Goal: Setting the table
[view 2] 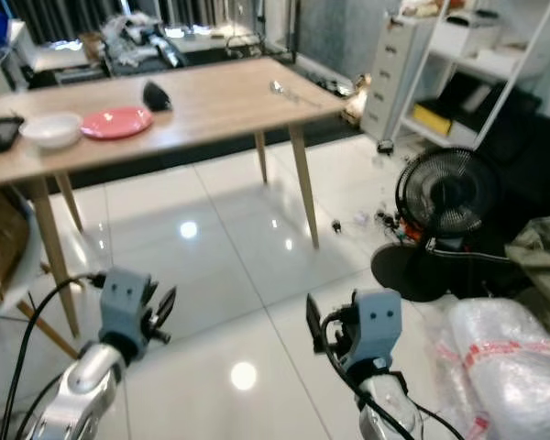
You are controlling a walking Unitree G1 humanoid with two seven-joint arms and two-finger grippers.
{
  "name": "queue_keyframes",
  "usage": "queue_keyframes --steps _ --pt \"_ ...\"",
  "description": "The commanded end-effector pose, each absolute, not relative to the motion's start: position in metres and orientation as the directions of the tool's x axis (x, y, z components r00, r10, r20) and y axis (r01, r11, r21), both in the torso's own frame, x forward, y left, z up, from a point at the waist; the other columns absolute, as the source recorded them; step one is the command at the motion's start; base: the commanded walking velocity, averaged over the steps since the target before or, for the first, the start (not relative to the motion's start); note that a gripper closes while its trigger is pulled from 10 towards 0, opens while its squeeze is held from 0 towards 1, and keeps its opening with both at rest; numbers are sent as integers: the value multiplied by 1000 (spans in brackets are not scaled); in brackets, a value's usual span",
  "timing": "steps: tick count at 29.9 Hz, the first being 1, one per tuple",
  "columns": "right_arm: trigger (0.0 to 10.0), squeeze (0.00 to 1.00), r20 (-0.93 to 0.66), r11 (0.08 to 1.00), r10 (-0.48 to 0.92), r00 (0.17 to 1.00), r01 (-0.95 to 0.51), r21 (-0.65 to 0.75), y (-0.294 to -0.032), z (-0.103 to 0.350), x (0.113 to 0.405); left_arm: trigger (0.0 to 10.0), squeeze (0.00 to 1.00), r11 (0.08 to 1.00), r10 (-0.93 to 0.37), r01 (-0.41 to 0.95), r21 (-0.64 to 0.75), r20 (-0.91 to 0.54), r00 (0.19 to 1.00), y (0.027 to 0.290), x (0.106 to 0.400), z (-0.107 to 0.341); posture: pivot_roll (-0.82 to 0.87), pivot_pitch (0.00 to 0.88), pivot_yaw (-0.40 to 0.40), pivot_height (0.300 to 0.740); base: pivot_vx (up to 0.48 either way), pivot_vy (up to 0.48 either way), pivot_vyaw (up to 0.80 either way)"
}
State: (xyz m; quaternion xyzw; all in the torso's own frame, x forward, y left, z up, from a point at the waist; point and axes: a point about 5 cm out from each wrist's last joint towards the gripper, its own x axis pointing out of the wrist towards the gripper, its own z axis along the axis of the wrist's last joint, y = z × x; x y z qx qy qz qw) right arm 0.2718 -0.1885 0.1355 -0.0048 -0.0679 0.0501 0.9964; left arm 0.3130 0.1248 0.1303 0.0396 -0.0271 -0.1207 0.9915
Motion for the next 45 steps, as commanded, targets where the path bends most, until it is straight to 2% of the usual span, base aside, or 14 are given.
queue_keyframes --steps 1,29,45 --pt "10000 0 124 994 108 986 -107 -13 -185 132 270 10000 0 972 -218 216 96 14 976 133 310 123 -39 84 106 740 446 0 0" --pt "10000 0 130 994 112 985 -111 -13 -183 133 272 10000 0 973 -215 212 94 18 976 134 311 124 -34 78 107 740 440 0 0" --pt "10000 0 127 993 117 985 -116 -17 -182 132 272 10000 0 972 -214 211 100 20 977 133 311 124 -37 75 106 740 0 0 0"
